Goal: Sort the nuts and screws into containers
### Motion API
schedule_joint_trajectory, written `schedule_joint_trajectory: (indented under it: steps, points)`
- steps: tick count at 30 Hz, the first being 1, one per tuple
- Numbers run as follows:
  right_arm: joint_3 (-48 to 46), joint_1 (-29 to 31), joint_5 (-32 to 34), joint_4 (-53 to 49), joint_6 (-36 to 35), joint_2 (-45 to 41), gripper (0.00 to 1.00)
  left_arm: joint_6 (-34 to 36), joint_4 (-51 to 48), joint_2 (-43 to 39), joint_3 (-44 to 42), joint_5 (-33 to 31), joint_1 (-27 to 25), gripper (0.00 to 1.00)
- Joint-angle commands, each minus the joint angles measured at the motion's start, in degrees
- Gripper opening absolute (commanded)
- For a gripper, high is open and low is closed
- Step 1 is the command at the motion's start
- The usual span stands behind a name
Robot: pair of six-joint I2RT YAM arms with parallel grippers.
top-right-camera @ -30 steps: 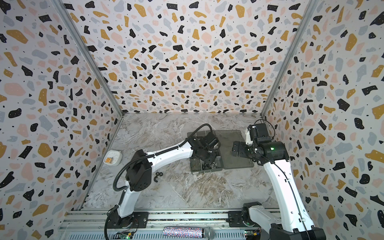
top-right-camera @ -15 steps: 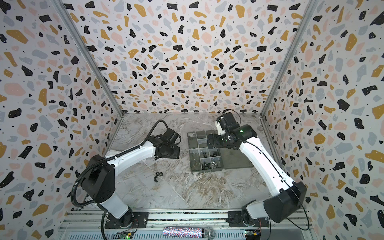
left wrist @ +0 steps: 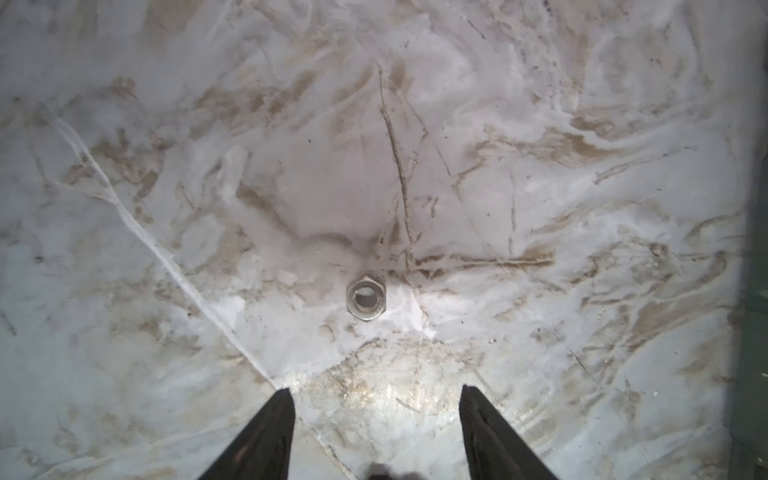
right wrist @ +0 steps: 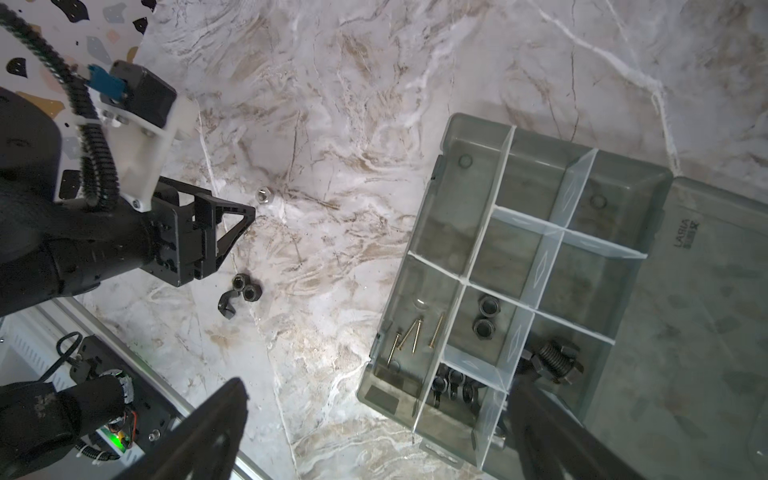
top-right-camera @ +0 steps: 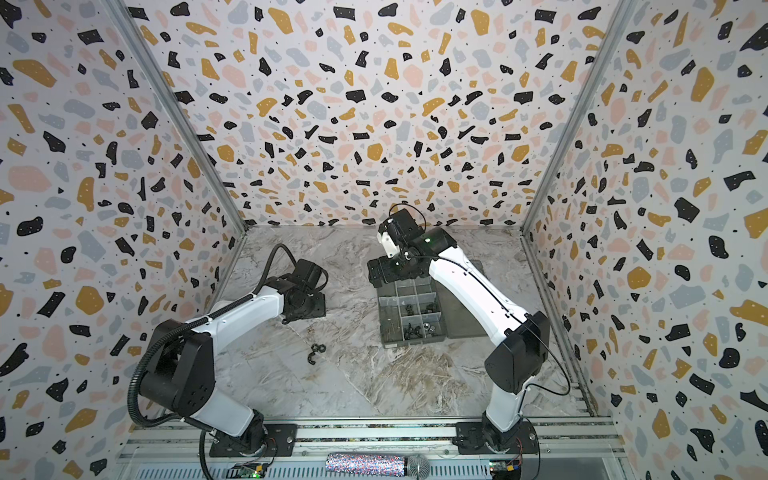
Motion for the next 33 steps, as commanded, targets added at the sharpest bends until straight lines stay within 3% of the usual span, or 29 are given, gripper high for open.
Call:
schedule_joint_trajectory:
  steps: [1,10,19,33]
  points:
    - [4.7,0.3,-0.4,-3.9,-2.3,1.5,0.99,0.5,2.0,1.6,-0.2,-1.0,1.6,0.62]
    - [7.7,0.0,-0.3,-4.9,-3.3,4.2,0.99,1.1,4.8,7.8,-0.1,0.9,3.2,0.51]
    - [5.3,-0.8,-0.2,-4.8,-3.4,3.0,0.99,2.0,5.2,12.1,2.1,2.3,3.6,0.49]
    - [2.8,-0.8,-0.3,-5.6,-3.0,1.7,0.99,2.9,4.1,14.3,2.9,4.0,3.7,0.28]
